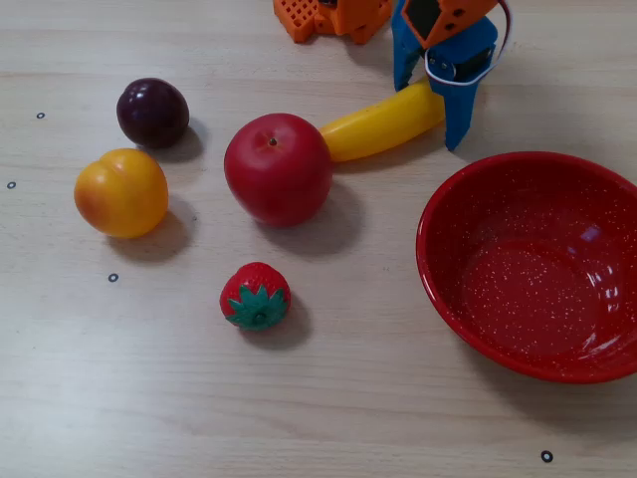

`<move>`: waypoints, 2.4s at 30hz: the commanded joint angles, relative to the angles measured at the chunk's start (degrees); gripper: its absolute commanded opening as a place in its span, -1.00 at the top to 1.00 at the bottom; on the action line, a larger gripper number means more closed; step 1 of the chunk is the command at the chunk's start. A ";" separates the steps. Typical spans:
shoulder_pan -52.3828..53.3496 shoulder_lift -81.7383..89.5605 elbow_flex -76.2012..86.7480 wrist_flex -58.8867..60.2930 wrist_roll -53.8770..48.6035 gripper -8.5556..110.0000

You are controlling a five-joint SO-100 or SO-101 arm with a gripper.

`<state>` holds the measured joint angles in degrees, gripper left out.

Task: Put the banana in the red bowl.

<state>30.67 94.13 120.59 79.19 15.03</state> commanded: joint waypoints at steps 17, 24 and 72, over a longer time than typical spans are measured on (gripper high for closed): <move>-5.63 0.26 -0.62 0.26 -1.67 0.85; -7.21 6.33 -9.14 12.39 -3.69 0.85; -3.16 -39.73 -102.74 17.58 -8.09 0.85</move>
<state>29.27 51.24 24.35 98.61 5.36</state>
